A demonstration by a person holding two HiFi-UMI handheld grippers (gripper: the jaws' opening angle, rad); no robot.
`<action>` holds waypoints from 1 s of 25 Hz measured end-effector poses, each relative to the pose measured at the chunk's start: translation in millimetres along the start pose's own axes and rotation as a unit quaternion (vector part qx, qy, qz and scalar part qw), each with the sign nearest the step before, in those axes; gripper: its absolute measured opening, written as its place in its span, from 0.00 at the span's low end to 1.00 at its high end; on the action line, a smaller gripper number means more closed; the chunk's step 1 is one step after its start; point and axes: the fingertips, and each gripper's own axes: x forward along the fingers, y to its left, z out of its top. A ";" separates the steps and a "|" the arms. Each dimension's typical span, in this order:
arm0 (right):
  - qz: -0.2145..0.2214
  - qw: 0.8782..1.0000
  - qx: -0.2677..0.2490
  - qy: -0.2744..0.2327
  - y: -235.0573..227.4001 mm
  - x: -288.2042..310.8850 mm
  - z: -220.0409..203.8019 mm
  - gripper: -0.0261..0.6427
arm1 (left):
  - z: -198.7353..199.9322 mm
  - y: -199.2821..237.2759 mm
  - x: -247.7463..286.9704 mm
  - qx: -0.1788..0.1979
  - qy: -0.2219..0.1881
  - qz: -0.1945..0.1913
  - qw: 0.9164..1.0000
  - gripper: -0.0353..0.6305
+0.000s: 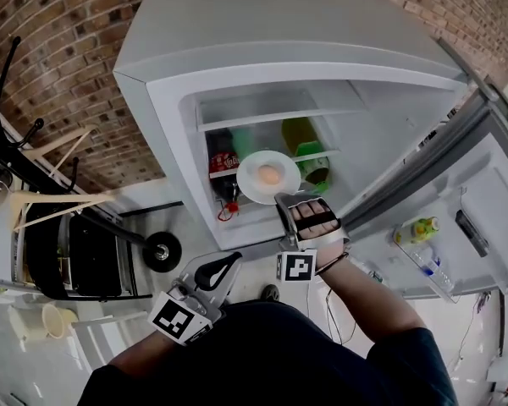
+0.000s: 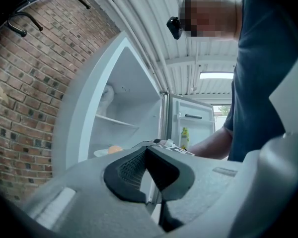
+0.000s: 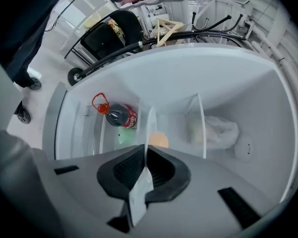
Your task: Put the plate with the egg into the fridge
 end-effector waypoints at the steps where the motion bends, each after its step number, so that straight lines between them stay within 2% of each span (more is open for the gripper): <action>1: 0.003 1.000 -0.001 -0.001 1.8 5.9 -0.7 0.07 | -0.7 0.7 1.9 -0.001 0.001 0.002 1.000 0.06; 13: 0.021 1.000 -0.006 -0.015 17.4 55.4 2.8 0.07 | -4.3 11.9 13.0 0.000 0.007 0.023 1.000 0.06; 25: 0.028 1.000 -0.004 -0.009 22.9 92.5 0.7 0.07 | -4.3 10.2 11.8 0.004 0.008 0.031 0.999 0.06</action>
